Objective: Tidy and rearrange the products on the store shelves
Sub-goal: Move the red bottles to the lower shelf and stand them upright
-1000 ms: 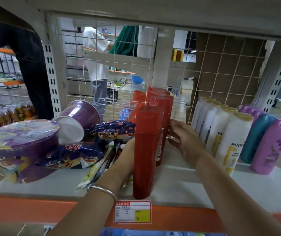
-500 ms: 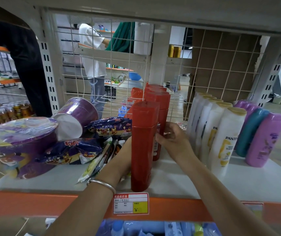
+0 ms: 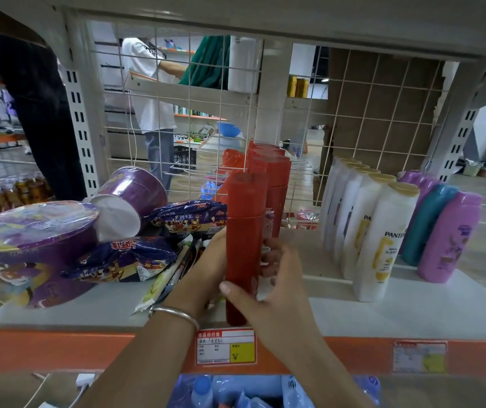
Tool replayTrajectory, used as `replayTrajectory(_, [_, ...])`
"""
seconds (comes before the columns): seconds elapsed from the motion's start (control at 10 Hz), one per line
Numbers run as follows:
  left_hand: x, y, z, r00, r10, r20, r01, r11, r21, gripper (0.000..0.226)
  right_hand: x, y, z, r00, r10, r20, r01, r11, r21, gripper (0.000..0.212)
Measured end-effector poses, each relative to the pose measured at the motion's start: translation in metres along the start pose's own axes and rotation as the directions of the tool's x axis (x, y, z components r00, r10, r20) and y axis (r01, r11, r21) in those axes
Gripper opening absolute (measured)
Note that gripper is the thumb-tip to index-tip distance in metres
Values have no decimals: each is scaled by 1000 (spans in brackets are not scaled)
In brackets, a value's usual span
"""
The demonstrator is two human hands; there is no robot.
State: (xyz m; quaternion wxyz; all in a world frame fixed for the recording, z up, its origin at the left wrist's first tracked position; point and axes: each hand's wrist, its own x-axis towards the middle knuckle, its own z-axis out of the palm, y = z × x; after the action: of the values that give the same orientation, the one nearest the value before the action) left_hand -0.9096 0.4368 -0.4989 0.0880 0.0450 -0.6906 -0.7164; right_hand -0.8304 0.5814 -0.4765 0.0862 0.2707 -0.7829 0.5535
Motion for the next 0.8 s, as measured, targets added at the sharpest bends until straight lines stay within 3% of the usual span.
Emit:
replayTrajectory(0.1, [-7,8,0,999,22,50,-20,999,-29,36,9,8,-3,1000,-31,-7,31,999,-23,51])
replayTrajectory(0.3, [-14,10,4,1000,16,16,-15,999,-31,39,21,12,-4,979,35,200,-60,991,117,51])
replayTrajectory(0.4, [-17,13,4,999,31,8,-30,998,-47,40,22,10,-1,993,48,112,-62,991,122,45])
replayTrajectory(0.5, [-24,22,5,994,92,51,-88,994,-70,40,23,18,4,994,55,-91,-55,998,1,48])
replayTrajectory(0.7, [-27,23,7,987,143,80,-137,987,-81,39,25,17,0,994,56,-97,-54,998,20,47])
replayTrajectory(0.8, [-27,23,7,986,146,80,-140,988,-72,39,25,17,2,982,67,-178,-74,997,-33,54])
